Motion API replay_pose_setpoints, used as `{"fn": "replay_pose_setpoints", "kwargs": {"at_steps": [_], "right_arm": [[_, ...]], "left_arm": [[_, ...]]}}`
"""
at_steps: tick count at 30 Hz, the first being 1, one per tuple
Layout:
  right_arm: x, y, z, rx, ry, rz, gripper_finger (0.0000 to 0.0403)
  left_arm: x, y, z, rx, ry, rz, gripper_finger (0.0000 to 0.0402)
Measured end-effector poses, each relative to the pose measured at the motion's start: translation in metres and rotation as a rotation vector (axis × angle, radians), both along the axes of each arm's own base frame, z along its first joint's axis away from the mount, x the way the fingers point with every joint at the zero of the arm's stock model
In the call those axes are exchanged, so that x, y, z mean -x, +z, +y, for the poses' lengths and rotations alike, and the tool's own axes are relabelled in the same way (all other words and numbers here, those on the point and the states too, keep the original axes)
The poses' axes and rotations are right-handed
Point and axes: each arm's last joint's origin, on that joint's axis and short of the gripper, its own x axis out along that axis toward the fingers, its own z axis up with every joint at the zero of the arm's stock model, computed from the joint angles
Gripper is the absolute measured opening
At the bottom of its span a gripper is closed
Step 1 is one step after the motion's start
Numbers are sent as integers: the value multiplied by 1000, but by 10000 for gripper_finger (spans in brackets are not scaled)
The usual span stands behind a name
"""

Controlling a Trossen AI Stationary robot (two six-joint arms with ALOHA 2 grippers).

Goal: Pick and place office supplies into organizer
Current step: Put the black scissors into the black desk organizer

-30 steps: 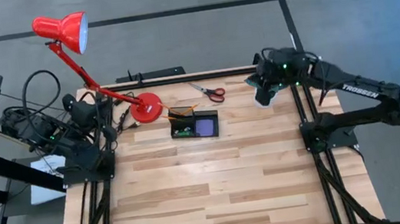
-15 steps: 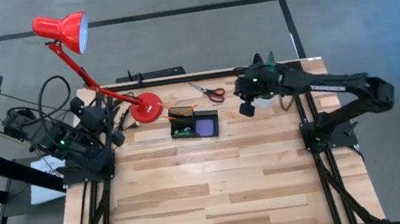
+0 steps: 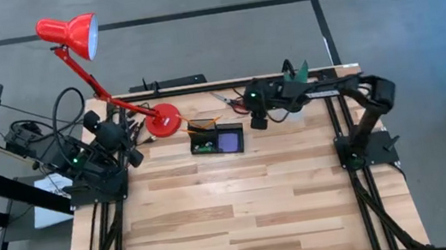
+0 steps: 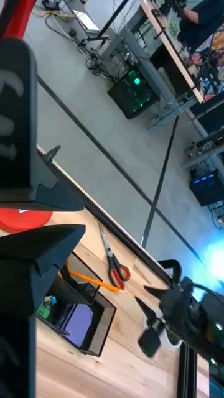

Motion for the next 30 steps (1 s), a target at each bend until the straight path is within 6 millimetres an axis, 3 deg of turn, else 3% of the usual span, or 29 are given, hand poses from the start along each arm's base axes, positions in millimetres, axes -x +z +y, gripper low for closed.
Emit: {"fn": "replay_pose_setpoints", "kwargs": {"at_steps": [4, 8, 12, 16, 20, 26, 30], "right_arm": [[-13, -4, -3, -37, 3, 119, 182], [-22, 15, 4, 23, -40, 265, 189], [-29, 35, 15, 0, -77, 224, 182], [-39, 44, 29, -104, -4, 99, 171], [-50, 34, 29, -94, -52, 54, 162], [-54, -7, 3, -142, -209, 112, 157], [-51, -28, -14, -137, -157, 194, 157]], "left_arm": [[0, 0, 0, 3, -1, 1, 36], [0, 0, 0, 22, -7, 10, 36], [0, -1, 0, 25, -9, 12, 36], [0, -1, 0, 11, -18, 30, 36], [0, -1, 0, -1, -27, 47, 36], [0, -2, -1, 10, -50, 83, 36], [0, -2, -1, 34, -61, 97, 36]]}}
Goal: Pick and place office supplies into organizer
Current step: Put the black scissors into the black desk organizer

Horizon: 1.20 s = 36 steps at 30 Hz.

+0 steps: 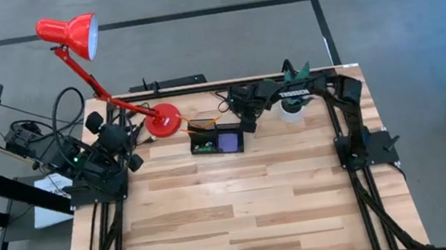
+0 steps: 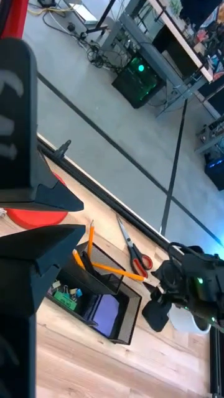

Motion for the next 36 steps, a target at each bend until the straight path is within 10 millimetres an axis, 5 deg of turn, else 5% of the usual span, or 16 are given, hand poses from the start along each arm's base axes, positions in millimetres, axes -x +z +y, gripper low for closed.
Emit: {"fn": "replay_pose_setpoints", "kwargs": {"at_steps": [19, 36], "right_arm": [[6, -9, -38, -103, 90, -119, 146], [10, -16, -43, -218, 97, -158, 143]], "left_arm": [[0, 0, 0, 1, 1, -1, 36], [0, 0, 0, 16, 1, -2, 36]]}}
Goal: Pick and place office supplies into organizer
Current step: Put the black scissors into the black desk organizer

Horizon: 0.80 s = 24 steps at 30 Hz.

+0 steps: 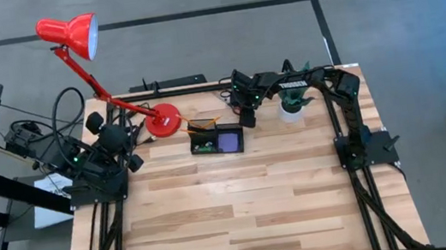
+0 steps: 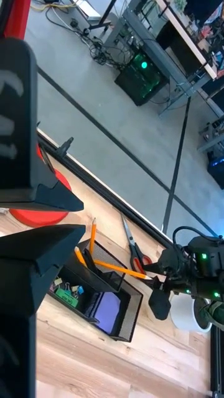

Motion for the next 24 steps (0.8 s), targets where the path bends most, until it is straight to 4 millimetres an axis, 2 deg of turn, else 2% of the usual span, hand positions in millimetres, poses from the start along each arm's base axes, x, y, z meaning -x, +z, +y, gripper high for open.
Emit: {"fn": "replay_pose_setpoints", "kwargs": {"at_steps": [12, 24], "right_arm": [[2, 0, -1, -3, 0, 14, 143], [9, 11, -3, -4, 6, 22, 143]], "left_arm": [[0, 0, 0, 0, 0, 0, 36], [0, 1, 0, -17, 15, -22, 36]]}}
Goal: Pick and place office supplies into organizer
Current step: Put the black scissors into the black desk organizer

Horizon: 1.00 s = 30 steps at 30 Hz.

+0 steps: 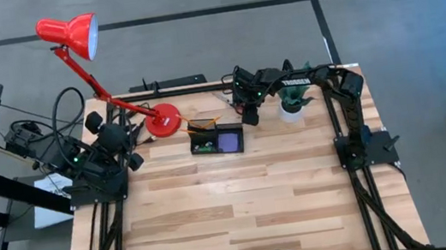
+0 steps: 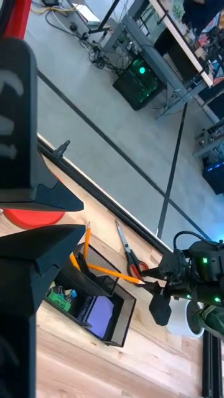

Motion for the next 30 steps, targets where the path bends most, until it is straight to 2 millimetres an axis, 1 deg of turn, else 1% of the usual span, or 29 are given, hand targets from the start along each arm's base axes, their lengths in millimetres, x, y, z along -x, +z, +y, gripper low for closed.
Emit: {"fn": "replay_pose_setpoints", "kwargs": {"at_steps": [4, 10, 14, 17, 22, 27, 30], "right_arm": [[2, -1, 3, -18, 5, 23, 143], [-4, -1, 10, -10, 34, 15, 143], [-5, -8, 12, 2, 34, 45, 143], [-7, -6, 9, 36, 24, 33, 143], [-6, -6, 5, 41, 5, 21, 143], [-6, -16, 1, 2, 6, 27, 143], [-6, -19, 1, 35, 0, 57, 143]], "left_arm": [[0, 0, 0, 9, 9, -13, 36], [0, 0, 0, 15, 13, -20, 36], [0, 0, 0, 16, 13, -20, 36], [0, 0, 0, 23, 11, -17, 36], [0, 0, 0, 23, 10, -16, 36], [0, 0, 0, 23, 10, -16, 36], [0, 0, 0, 23, 10, -16, 36]]}}
